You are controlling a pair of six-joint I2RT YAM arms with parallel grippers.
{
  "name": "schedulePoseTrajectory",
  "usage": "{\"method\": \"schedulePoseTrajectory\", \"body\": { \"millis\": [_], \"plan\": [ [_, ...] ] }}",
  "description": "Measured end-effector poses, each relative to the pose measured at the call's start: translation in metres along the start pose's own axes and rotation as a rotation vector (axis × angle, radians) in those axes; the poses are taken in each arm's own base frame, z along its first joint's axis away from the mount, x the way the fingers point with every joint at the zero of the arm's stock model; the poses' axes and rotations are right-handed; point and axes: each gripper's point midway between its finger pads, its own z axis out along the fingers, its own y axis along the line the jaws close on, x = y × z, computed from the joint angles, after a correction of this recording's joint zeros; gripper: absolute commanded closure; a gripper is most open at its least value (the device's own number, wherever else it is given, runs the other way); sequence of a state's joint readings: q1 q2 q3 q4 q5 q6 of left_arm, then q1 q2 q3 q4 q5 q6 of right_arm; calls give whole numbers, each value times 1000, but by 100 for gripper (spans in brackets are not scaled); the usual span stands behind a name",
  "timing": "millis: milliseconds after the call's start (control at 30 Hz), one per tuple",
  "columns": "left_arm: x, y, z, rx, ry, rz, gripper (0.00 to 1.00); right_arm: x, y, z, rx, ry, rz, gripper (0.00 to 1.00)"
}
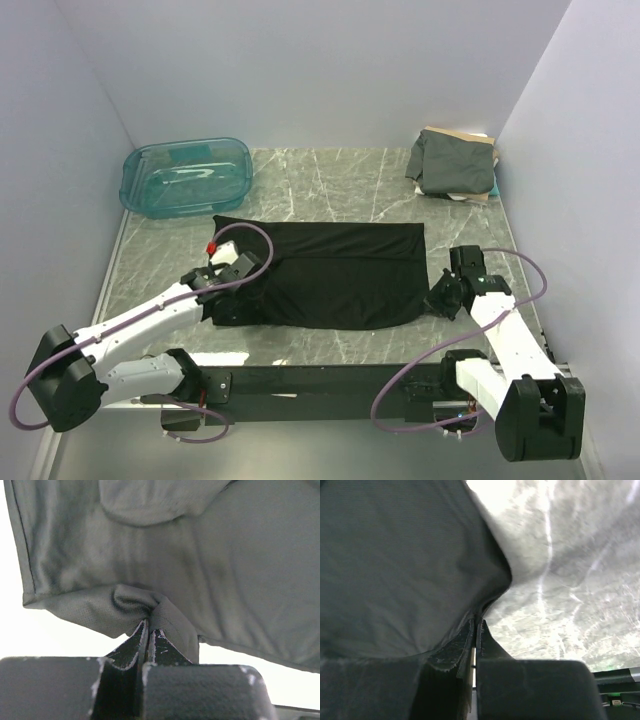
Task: Fold and stack the t-shirts
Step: Fold the tshirt
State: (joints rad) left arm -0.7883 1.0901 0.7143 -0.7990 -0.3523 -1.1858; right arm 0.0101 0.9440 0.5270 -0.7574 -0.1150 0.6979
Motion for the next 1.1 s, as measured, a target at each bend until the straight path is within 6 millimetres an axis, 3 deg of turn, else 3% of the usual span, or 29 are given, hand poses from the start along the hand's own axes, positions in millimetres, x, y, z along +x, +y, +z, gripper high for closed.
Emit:
{"method": "schedulePoseTrajectory", "body": {
  "millis": [333,500,833,1100],
  "plan": [
    [-37,-18,-13,18,-74,-22,99,-15,22,-10,-30,23,-35,100],
    [-50,-21,-13,4,-91,-22,99,-34,40,-19,-57,-7,-50,100],
    [-83,-24,0,-42,-127,-34,99,-58,62,-22,-100,-59,-44,100],
    [-116,-44,17,-42,-159,-21,99,-75,77,-15,-113,-77,-35,100]
  ]
}}
